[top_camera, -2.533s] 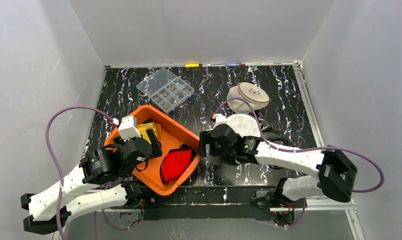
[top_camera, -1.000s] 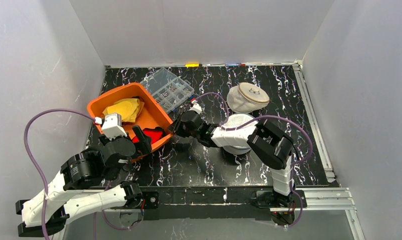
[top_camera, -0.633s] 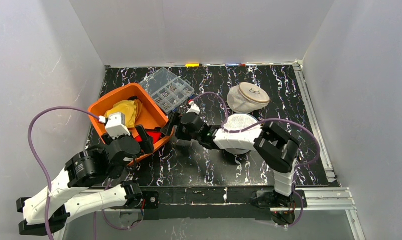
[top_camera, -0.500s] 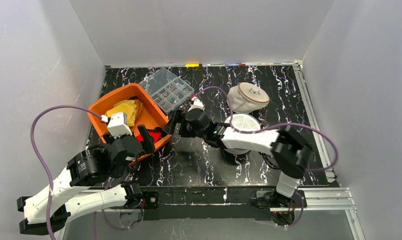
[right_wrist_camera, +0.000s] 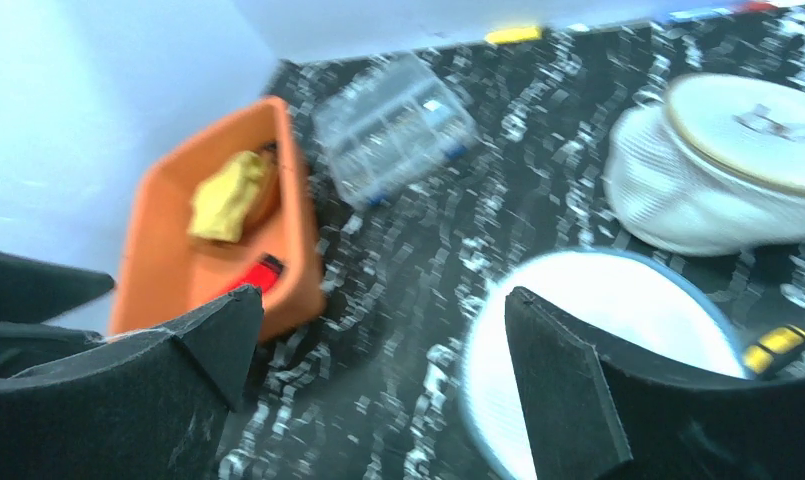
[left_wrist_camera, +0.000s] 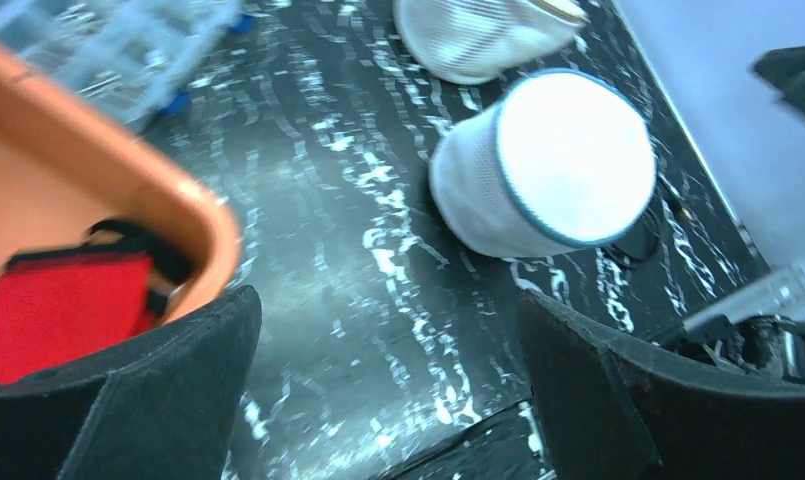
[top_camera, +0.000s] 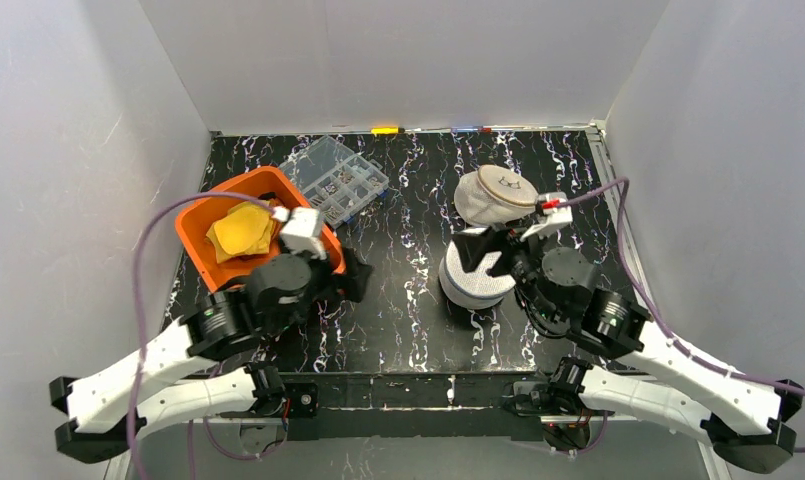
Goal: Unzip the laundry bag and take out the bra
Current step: Move the bin to the center of the board, then adjust the laundry bag at the center of the board.
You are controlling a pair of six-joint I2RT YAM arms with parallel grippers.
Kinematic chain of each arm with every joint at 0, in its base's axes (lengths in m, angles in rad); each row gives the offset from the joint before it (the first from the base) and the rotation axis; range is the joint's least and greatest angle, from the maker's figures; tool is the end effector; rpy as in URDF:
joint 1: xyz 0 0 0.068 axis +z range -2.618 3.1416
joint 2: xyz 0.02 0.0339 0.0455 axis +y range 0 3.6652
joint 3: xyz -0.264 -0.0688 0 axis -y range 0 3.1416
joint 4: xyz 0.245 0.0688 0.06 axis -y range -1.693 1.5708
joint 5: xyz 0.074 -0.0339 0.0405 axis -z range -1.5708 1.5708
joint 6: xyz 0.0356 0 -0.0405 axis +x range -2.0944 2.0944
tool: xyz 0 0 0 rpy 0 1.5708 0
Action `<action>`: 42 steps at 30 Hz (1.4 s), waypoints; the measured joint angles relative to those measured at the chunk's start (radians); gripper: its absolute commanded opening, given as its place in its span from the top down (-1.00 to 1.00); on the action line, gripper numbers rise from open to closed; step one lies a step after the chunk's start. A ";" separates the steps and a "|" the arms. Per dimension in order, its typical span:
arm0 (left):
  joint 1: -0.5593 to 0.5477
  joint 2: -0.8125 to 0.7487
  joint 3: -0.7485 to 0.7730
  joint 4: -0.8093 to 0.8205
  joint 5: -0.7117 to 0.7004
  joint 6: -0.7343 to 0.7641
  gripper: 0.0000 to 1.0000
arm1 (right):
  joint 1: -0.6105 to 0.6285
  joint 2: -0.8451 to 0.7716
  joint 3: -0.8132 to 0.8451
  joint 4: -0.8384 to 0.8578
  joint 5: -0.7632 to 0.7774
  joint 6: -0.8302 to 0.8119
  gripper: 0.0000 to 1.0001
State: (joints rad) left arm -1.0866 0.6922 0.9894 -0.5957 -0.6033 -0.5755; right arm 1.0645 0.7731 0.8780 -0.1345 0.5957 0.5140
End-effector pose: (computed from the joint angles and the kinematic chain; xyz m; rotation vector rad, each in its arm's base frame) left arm 0.0794 -0.1076 0.3807 0.0551 1.8576 -0.6082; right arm 0.1008 0.1406 0.3801 0.0237 1.6465 0.7463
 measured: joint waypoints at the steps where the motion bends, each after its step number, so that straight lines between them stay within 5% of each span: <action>1: 0.000 0.030 -0.004 0.039 0.033 0.018 -0.93 | -0.001 -0.040 -0.026 -0.030 0.021 -0.011 -0.97; 10: 0.122 0.522 0.052 0.322 0.436 0.010 -0.65 | -0.002 -0.105 -0.176 -0.272 0.095 0.027 -0.97; 14: 0.225 0.597 -0.012 0.473 0.604 -0.101 -0.64 | -0.002 -0.126 -0.198 -0.288 0.097 0.084 -0.97; 20: 0.230 0.673 -0.029 0.612 0.746 -0.231 -0.53 | -0.002 -0.152 -0.220 -0.285 0.095 0.194 -0.97; 33: 0.229 0.835 -0.018 0.639 0.781 -0.395 -0.23 | -0.002 -0.151 -0.186 -0.306 0.109 0.300 -0.97; 39: 0.227 0.863 0.029 0.640 0.784 -0.377 0.23 | -0.002 -0.066 -0.119 -0.351 0.119 0.266 -0.97; 42: 0.227 0.876 0.045 0.639 0.787 -0.354 0.31 | -0.002 -0.003 -0.067 -0.363 0.146 0.248 -0.97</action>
State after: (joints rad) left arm -0.8597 1.5681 1.0340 0.0429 0.1833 -0.9291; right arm 1.0622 0.7700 0.8112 -0.4973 0.7414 0.7620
